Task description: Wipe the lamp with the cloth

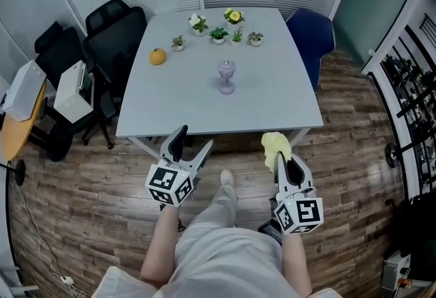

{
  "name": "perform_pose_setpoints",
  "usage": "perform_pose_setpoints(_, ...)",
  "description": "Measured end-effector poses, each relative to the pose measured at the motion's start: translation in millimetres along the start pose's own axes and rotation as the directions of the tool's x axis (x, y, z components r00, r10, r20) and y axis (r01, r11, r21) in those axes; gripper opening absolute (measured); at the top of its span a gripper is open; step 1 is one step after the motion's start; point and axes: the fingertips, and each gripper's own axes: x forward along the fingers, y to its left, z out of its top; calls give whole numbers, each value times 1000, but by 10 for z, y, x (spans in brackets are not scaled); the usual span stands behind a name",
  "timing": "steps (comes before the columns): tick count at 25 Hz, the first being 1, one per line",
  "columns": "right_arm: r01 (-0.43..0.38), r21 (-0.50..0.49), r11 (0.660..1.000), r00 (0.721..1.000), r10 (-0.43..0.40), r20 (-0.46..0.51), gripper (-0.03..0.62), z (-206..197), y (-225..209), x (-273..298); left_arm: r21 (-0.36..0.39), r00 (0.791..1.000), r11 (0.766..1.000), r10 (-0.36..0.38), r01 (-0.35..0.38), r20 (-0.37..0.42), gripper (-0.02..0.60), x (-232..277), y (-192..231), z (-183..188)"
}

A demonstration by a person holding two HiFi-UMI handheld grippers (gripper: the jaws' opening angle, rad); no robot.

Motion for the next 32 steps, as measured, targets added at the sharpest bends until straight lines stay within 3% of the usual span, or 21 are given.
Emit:
perform_pose_setpoints(9, -44, -19, 999, 993, 42, -113, 51, -198, -647, 1449, -67, 990, 997, 32, -41, -137, 313, 1415, 728, -565)
perform_pose_setpoints(16, -101, -5, 995, 981, 99, -165, 51, -186, -1013, 2591, -38, 955, 998, 35, -49, -293, 313, 2343, 1181, -1076)
perform_pose_setpoints(23, -223, 117, 968, 952, 242, -189, 48, -162, -949, 3280, -47, 917, 999, -8, -11, -399, 313, 2847, 1458, -1488)
perform_pose_setpoints(32, -235, 171, 957, 947, 265, -181, 48, -124, -963, 3692, -35, 884, 996, -89, 83, -459, 313, 3124, 1547, -1793)
